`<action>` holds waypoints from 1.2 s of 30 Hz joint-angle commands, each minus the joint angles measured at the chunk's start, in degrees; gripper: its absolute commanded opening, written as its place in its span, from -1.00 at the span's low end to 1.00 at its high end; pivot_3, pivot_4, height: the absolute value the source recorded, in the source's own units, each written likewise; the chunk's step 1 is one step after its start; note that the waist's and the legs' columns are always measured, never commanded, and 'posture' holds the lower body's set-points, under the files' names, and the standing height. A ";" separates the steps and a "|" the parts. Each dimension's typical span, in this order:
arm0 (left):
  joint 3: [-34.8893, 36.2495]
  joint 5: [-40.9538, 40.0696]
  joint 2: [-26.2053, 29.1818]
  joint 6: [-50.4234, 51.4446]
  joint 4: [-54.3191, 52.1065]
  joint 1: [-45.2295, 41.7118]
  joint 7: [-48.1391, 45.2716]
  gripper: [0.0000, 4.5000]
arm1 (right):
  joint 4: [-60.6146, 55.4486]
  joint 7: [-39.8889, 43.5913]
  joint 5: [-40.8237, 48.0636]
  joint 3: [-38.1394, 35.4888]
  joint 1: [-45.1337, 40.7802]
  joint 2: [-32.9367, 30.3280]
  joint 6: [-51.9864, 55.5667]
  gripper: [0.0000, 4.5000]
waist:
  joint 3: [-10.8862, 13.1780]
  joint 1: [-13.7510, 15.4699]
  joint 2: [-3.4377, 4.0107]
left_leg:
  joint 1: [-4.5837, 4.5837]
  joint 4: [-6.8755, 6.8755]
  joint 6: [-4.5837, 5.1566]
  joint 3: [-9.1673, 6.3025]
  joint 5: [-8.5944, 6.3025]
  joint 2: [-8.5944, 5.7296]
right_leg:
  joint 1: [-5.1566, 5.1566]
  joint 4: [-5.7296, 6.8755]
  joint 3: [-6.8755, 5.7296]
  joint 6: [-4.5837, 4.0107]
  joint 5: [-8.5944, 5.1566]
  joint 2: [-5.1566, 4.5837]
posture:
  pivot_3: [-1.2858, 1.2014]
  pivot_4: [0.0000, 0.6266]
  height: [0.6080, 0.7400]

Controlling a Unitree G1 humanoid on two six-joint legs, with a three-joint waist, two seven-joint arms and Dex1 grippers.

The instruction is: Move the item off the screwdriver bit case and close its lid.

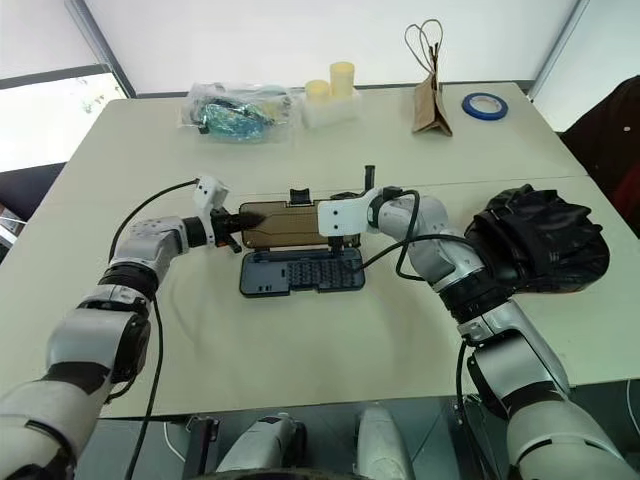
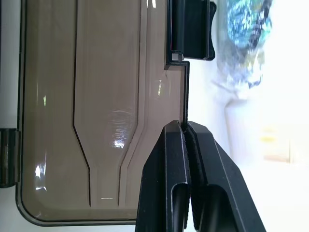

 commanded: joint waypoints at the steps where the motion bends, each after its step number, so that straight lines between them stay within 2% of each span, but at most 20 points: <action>1: 0.58 1.91 -0.05 -2.31 2.28 -2.72 -0.99 -1.00 | -6.31 2.61 0.79 -1.78 0.72 0.08 4.20 -0.45 | 0.00 -0.07 0.00 | 0.00 0.00 0.00 0.00 0.00 0.00 | -0.02 0.04 0.00 0.00 0.00 0.00 | 0.03 -0.52 1.00; 2: 0.65 2.39 -0.17 -2.71 2.84 -3.11 -0.80 -1.00 | -8.11 3.04 0.51 -1.91 1.11 -0.16 5.11 -0.16 | 0.00 -0.12 0.00 | -0.03 0.00 0.00 0.00 0.00 0.00 | -0.06 0.07 0.01 0.00 0.00 -0.01 | 0.03 -0.52 1.00; 6: 1.24 3.46 -0.32 -3.37 4.09 -3.91 -0.65 -1.00 | -15.93 6.46 -0.62 -2.67 2.52 -1.70 10.69 0.70 | 0.00 0.09 0.00 | -0.08 0.04 0.00 0.00 0.00 -0.03 | -0.09 0.08 0.02 0.00 0.00 -0.03 | 0.03 -0.52 1.00; 7: 1.34 3.62 -0.27 -3.45 4.19 -4.19 -1.11 -1.00 | -22.01 11.36 1.29 -4.77 3.50 -3.26 16.41 0.94 | 0.00 0.30 0.00 | -0.08 0.05 0.00 -0.01 0.00 -0.03 | -0.11 0.09 0.02 0.00 0.00 -0.03 | 0.03 -0.52 1.00; 10: 1.97 3.67 -0.04 -3.66 4.18 -5.19 -2.50 -1.00 | -38.46 24.74 10.32 -12.35 5.35 -6.38 37.74 0.94 | 0.00 0.50 0.00 | -0.34 0.19 0.01 -0.12 0.00 -0.05 | -0.21 0.12 -0.01 0.00 0.00 -0.06 | 0.03 -0.52 1.00; 12: 3.26 2.55 0.09 -2.29 4.03 -6.41 -4.31 -1.00 | -44.85 29.01 16.84 -18.01 3.79 -7.15 49.72 0.94 | -0.01 0.48 -0.02 | -0.50 0.16 0.03 -0.15 -0.02 -0.06 | -0.24 0.23 -0.03 0.00 0.00 -0.08 | 0.03 -0.52 1.00; 14: 4.62 0.51 0.05 1.62 3.27 -8.73 -9.90 -1.00 | -47.98 30.85 22.32 -25.97 0.96 -8.22 59.38 0.94 | 0.02 0.53 -0.03 | -0.56 0.14 0.06 -0.17 -0.03 -0.06 | -0.27 0.40 -0.06 0.00 0.00 -0.09 | 0.03 -0.52 1.00; 16: 3.56 0.32 -0.27 4.74 1.38 -10.05 -17.77 -1.00 | -46.70 28.64 23.94 -29.47 0.62 -10.10 62.68 0.94 | 0.01 0.78 -0.05 | -1.01 0.50 0.06 -0.24 -0.03 -0.11 | -0.66 0.72 -0.10 0.00 0.00 -0.13 | 0.03 -0.52 1.00; 18: -1.80 0.40 -0.59 8.45 -4.74 -8.72 -28.04 -1.00 | -43.95 26.25 23.91 -29.68 2.95 -13.28 59.67 0.94 | -0.01 1.13 -0.09 | -0.99 0.65 0.11 -0.30 -0.07 -0.16 | -0.62 0.72 -0.16 0.00 0.00 -0.18 | 0.03 -0.52 1.00; 20: -12.23 -4.39 2.06 12.56 -17.66 -3.78 -31.45 -1.00 | -41.62 24.32 25.03 -29.86 4.32 -14.68 57.46 0.94 | -0.02 1.11 -0.08 | -0.97 0.63 0.18 -0.26 -0.10 -0.19 | -0.55 0.72 -0.16 0.00 0.00 -0.21 | 0.03 -0.52 1.00; 23: -30.81 -15.95 16.30 16.74 -44.03 5.18 -31.49 -1.00 | -39.86 21.54 26.97 -29.51 5.19 -15.17 56.23 0.94 | 0.03 -0.27 0.01 | -0.92 0.58 0.18 -0.07 -0.11 -0.15 | -0.62 0.79 0.08 0.00 0.00 -0.25 | 0.03 -0.52 1.00; 25: -35.82 -17.12 22.89 12.06 -49.71 7.30 -31.49 -1.00 | -40.76 20.31 28.32 -28.74 6.52 -15.32 56.33 0.94 | 0.04 -1.00 0.04 | -0.86 0.59 0.17 0.01 -0.10 -0.08 | -0.77 0.87 0.26 0.00 0.00 -0.22 | 0.03 -0.52 1.00; 29: -20.08 -19.49 13.91 17.91 -32.78 -2.72 -26.38 -1.00 | -46.86 17.74 32.06 -25.24 11.57 -12.89 59.46 0.94 | 0.08 1.01 -0.03 | -0.95 0.77 0.16 -0.06 -0.09 -0.10 | -0.83 0.90 0.14 -0.01 0.00 -0.14 | 0.03 -0.52 1.00; 33: -10.78 -20.40 8.71 19.87 -23.01 -10.80 -21.53 -1.00 | -51.71 14.01 36.53 -19.81 13.10 -6.33 64.35 0.94 | 0.13 1.74 -0.17 | -1.17 1.04 0.19 -0.07 -0.10 -0.17 | -0.79 0.91 0.08 0.01 0.01 -0.17 | 0.03 -0.52 1.00; 36: -9.82 -13.57 3.73 11.03 -14.20 -15.42 -16.47 -1.00 | -52.97 11.84 40.00 -14.19 13.63 -0.90 66.58 0.56 | 0.10 1.86 -0.20 | -1.07 1.00 0.20 -0.04 -0.11 -0.18 | -0.78 0.96 0.07 0.01 0.01 -0.20 | 0.03 -0.52 1.00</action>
